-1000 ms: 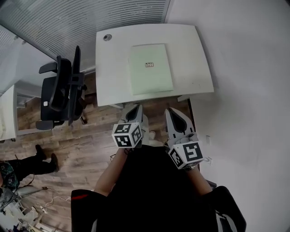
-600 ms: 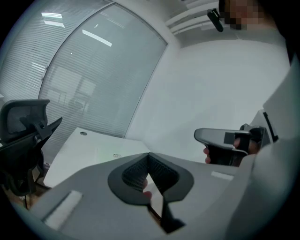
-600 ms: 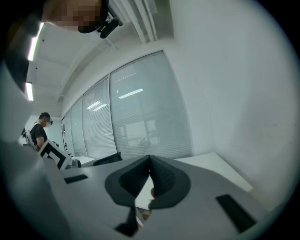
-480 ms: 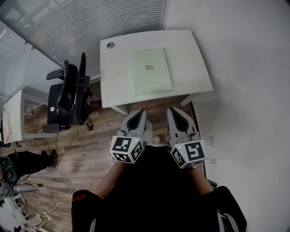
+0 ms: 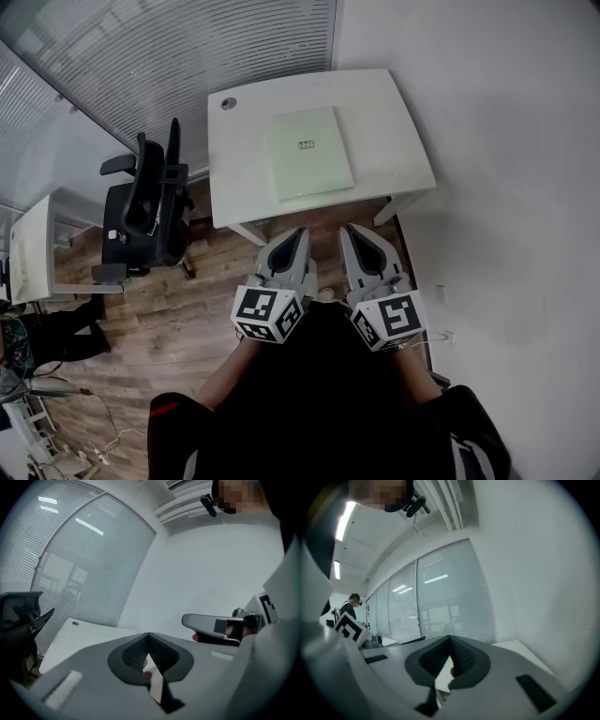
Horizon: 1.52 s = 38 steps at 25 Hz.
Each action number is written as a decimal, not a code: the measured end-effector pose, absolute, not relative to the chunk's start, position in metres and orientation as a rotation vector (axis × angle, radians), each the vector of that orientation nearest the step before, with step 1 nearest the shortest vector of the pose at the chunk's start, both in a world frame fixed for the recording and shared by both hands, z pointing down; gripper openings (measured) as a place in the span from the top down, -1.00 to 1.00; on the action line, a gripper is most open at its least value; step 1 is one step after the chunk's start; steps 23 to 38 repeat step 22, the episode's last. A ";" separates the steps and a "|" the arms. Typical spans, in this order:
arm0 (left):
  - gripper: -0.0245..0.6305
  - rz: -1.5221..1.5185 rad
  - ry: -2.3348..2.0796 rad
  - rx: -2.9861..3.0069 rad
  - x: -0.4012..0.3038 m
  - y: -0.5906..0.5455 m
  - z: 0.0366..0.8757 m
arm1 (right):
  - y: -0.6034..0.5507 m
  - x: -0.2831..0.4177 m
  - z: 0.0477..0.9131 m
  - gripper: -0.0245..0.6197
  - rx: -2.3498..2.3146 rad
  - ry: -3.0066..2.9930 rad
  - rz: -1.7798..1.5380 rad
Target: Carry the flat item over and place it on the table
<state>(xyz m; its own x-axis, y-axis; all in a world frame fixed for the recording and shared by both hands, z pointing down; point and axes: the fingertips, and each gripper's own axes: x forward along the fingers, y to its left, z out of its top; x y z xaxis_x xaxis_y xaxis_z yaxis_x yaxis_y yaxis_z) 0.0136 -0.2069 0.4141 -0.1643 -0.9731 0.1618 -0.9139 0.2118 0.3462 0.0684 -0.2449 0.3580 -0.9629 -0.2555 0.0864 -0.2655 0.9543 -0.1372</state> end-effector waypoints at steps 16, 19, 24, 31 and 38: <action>0.91 -0.256 -2.200 1.703 0.009 -0.207 0.414 | -0.252 0.076 0.363 0.92 0.421 -3.023 0.227; 0.91 -0.257 -2.205 1.691 0.008 -0.207 0.415 | -0.251 0.075 0.363 0.92 0.410 -3.021 0.228; 0.91 -0.257 -2.209 1.680 0.006 -0.207 0.416 | -0.251 0.073 0.362 0.92 0.394 -3.015 0.213; 0.91 -0.257 -2.209 1.680 0.006 -0.207 0.416 | -0.251 0.073 0.362 0.92 0.394 -3.015 0.213; 0.91 -0.257 -2.209 1.680 0.006 -0.207 0.416 | -0.251 0.073 0.362 0.92 0.394 -3.015 0.213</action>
